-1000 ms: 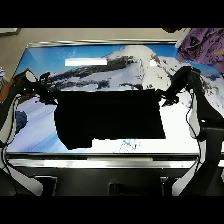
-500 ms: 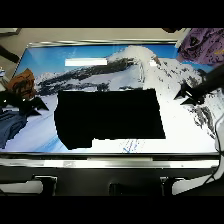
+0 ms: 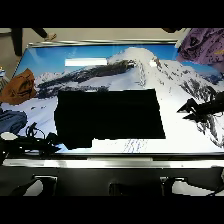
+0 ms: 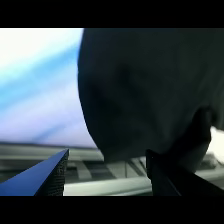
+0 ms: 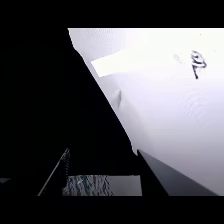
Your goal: Fold the clothes and pants, and hang the long-sleeved shirts on hangers.
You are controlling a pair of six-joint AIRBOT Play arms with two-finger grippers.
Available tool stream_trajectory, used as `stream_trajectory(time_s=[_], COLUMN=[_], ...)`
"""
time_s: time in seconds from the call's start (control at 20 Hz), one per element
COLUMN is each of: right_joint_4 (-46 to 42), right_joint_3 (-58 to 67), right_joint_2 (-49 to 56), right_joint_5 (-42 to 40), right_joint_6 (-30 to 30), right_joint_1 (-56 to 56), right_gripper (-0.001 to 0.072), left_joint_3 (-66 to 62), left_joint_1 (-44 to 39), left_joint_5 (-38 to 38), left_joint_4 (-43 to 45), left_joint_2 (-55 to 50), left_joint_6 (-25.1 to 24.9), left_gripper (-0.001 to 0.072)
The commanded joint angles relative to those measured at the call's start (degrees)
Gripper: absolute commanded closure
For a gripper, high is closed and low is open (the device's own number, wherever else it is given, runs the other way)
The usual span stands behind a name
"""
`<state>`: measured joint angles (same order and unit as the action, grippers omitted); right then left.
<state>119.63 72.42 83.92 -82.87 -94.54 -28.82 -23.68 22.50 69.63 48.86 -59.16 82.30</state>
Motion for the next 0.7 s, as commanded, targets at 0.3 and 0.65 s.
stream_trajectory(time_s=[0.3,0.65], right_joint_4=[-0.3,-1.0], right_joint_3=[-1.3,-15.4], right_joint_2=[-0.7,-0.7], right_joint_5=[-0.7,-0.3], right_joint_6=[-0.4,-4.0], right_joint_1=[-0.2,-0.2], right_gripper=[0.0234,0.0234], left_joint_3=[5.2,4.9], left_joint_1=[-8.2,-9.0], left_joint_5=[-11.4,-12.2], left_joint_4=[-9.6,-10.3], left_joint_2=[-1.4,-1.4], left_joint_6=[-1.4,-1.4], left_gripper=[0.0410,0.0690])
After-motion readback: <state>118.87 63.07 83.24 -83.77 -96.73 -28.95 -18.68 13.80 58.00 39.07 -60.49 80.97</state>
